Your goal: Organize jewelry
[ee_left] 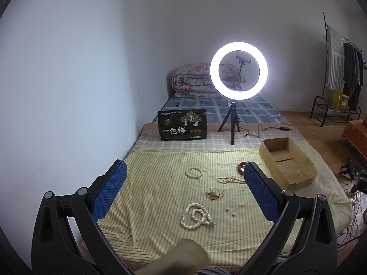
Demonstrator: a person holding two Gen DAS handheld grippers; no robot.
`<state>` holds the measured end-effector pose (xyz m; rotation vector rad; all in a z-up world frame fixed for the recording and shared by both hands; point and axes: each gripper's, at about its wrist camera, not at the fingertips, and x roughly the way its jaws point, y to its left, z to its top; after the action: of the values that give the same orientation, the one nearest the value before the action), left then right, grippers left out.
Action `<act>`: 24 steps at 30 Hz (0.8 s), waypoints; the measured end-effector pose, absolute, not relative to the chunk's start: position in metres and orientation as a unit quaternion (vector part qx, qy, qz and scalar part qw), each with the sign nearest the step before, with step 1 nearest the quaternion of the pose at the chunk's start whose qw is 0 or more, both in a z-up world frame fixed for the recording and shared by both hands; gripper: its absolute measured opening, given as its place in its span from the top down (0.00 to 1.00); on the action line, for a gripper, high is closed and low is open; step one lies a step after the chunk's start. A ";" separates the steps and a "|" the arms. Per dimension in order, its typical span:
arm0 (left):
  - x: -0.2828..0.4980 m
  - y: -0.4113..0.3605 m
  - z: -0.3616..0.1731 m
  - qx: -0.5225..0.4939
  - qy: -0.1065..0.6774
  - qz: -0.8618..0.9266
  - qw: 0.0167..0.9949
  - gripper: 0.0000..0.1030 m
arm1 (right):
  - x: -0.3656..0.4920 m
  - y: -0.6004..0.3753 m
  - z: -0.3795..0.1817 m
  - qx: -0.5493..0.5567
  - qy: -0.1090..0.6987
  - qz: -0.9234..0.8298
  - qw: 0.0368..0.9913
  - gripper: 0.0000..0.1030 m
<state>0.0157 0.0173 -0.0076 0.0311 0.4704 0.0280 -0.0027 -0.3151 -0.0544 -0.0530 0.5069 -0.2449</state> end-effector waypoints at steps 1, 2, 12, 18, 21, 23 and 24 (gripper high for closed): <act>0.019 0.021 -0.011 0.017 0.238 0.017 0.971 0.00 | -0.002 -0.315 -0.056 -0.030 0.251 -0.120 0.960 0.01; 0.021 0.024 -0.014 0.018 0.240 0.020 0.970 0.00 | 0.000 -0.315 -0.057 -0.035 0.252 -0.119 0.960 0.01; 0.066 0.067 -0.086 -0.001 0.345 0.018 0.938 0.00 | 0.023 -0.307 -0.081 -0.063 0.238 -0.014 0.969 0.01; 0.082 0.086 -0.134 -0.033 0.401 -0.011 0.915 0.06 | 0.056 -0.290 -0.113 -0.107 0.307 0.023 0.945 0.01; 0.090 0.091 -0.154 -0.045 0.425 -0.017 0.904 0.16 | 0.065 -0.280 -0.129 -0.133 0.337 0.045 0.931 0.01; 0.096 0.091 -0.165 -0.051 0.444 -0.025 0.894 0.23 | 0.074 -0.272 -0.140 -0.146 0.352 0.067 0.922 0.01; 0.099 0.092 -0.171 -0.059 0.453 -0.030 0.889 0.25 | 0.077 -0.268 -0.144 -0.148 0.358 0.082 0.918 0.01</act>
<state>0.0986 0.0919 -0.1709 -0.1216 0.9416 -0.0628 0.0774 -0.2682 -0.1443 -0.3044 0.7369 0.1696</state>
